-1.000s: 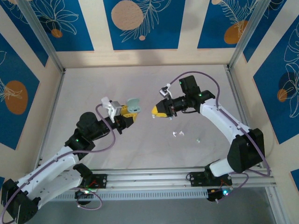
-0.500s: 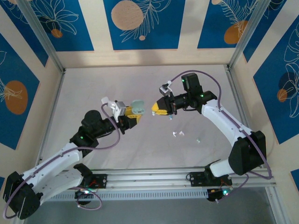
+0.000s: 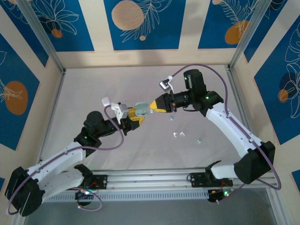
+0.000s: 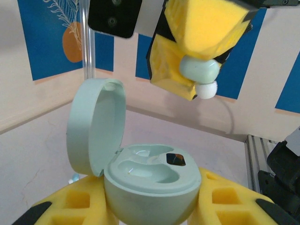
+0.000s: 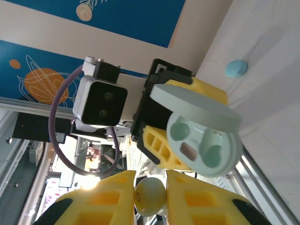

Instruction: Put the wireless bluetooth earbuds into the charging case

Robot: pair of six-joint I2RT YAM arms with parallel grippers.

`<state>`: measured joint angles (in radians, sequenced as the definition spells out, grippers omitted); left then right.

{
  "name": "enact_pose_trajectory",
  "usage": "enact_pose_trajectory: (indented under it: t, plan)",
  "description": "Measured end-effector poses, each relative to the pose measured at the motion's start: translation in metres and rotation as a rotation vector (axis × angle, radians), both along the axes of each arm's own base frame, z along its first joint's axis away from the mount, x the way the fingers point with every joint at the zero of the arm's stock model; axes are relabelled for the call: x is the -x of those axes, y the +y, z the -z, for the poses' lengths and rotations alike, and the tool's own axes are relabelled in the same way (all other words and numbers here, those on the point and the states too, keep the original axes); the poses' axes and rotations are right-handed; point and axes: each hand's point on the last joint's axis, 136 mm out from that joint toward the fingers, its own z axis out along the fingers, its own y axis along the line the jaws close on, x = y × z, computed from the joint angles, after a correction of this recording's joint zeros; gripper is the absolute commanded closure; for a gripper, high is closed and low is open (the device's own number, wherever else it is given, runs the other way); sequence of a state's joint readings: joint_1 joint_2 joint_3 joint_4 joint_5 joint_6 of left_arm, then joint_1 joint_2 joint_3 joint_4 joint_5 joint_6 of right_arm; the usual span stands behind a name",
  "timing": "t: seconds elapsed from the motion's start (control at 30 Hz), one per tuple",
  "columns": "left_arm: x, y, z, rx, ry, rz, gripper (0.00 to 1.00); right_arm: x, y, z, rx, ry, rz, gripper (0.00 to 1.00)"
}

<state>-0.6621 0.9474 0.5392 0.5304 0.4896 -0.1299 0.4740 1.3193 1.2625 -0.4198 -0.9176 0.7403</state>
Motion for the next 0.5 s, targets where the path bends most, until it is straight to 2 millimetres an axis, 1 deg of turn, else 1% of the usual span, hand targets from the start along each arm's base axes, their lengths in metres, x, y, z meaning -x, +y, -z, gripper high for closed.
enact_pose_trajectory:
  t: [0.23,0.33,0.5]
  plan:
    - [0.002,-0.003,-0.011,0.037,-0.051,0.025,0.71,-0.001,0.008,0.008,0.048,-0.062,0.035,0.8]
    - [0.004,-0.003,-0.016,0.05,-0.068,0.035,0.71,-0.003,0.009,0.008,0.06,-0.088,0.048,0.8]
    - [0.005,-0.004,-0.017,0.055,-0.073,0.043,0.71,-0.006,0.01,0.008,0.069,-0.111,0.062,0.8]
